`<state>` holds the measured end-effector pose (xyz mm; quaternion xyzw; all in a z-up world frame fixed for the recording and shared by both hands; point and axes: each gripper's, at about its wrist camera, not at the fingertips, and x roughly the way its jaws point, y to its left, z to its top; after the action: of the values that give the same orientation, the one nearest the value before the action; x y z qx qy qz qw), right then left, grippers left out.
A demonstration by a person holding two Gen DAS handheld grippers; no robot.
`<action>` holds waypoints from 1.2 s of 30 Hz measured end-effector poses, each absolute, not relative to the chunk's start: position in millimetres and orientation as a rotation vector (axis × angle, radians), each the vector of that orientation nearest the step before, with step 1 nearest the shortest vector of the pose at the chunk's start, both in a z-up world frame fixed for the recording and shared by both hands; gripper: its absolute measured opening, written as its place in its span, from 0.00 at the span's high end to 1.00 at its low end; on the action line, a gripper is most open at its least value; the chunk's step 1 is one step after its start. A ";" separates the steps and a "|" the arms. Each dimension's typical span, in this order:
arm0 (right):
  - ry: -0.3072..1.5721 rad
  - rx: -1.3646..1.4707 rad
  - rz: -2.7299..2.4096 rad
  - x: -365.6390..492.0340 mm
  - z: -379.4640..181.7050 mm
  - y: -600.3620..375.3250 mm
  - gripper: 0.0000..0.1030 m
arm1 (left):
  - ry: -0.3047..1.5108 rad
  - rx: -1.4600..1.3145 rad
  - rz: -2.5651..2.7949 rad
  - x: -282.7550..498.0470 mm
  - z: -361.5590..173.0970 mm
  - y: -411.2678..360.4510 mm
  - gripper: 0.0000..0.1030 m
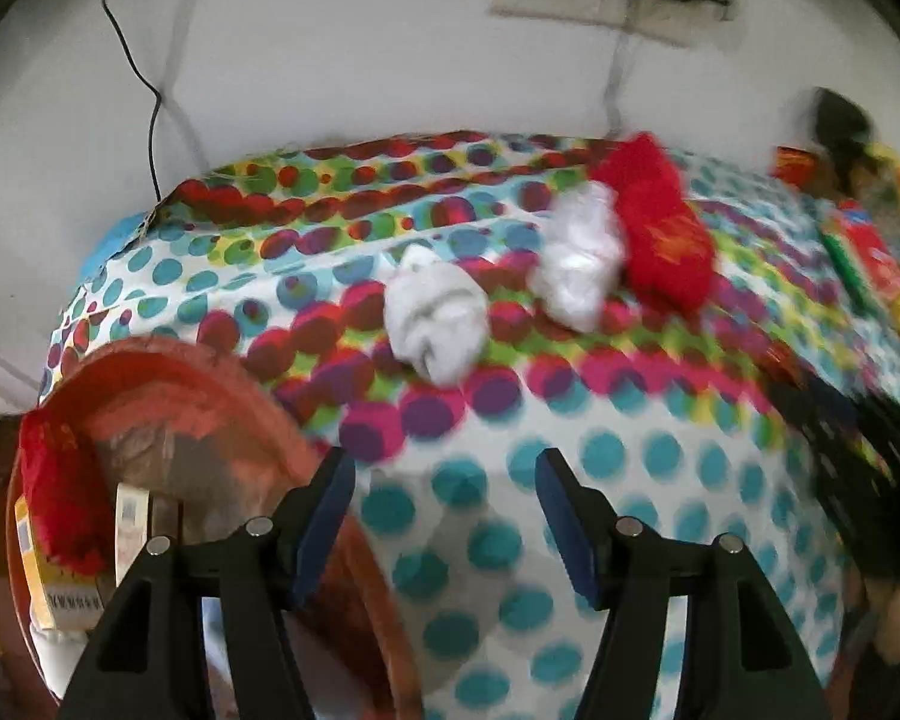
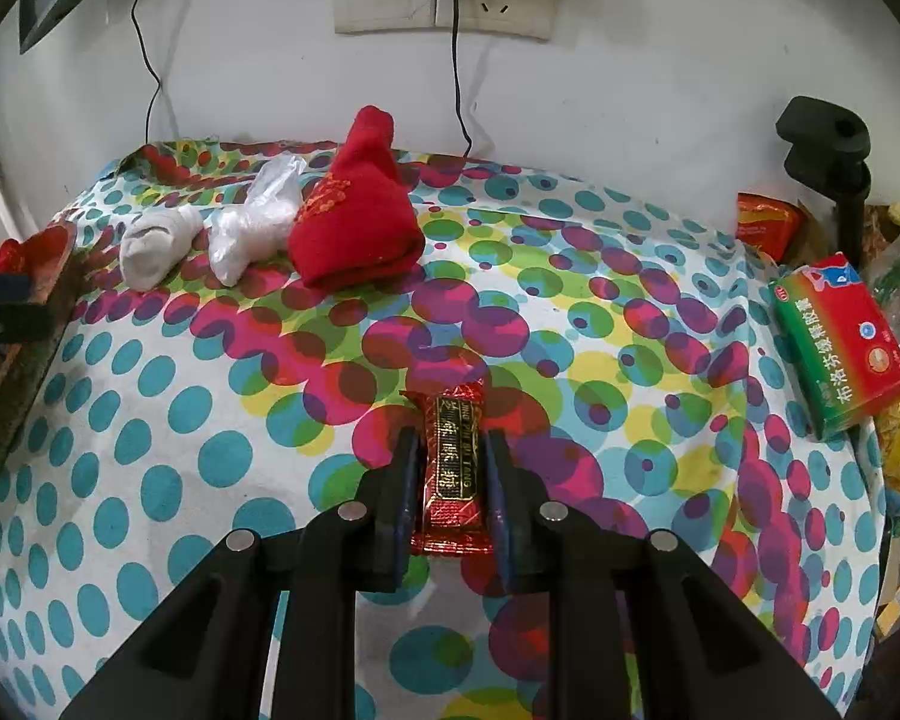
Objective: Organize objects
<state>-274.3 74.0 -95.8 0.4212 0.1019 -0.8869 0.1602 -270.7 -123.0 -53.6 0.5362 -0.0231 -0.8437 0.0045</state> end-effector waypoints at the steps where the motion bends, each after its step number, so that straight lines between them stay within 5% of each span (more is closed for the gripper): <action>1: 0.290 1.203 -2.533 -274.3 -95.7 73.8 0.79 | -0.082 1.678 -2.630 -277.7 -56.0 -122.6 0.38; 6: 0.273 1.204 -2.527 -274.3 -95.0 74.5 0.79 | 0.062 1.684 -2.540 -318.4 -66.6 -138.2 0.38; 17: 0.273 1.202 -2.523 -274.1 -96.0 74.2 0.78 | 0.017 1.719 -2.517 -351.8 -87.2 -122.0 0.38; 20: 0.272 1.202 -2.522 -273.4 -96.1 73.0 0.78 | 0.028 1.654 -2.543 -341.9 -83.8 -125.4 0.63; 36: 0.275 1.202 -2.521 -274.4 -95.4 73.4 0.78 | -0.018 1.717 -2.591 -287.6 -86.3 -126.3 0.63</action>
<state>-274.4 73.3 -95.4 0.4224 0.0965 -0.8857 0.1668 -287.6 -126.3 -86.3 0.5523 -0.0057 -0.8335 0.0167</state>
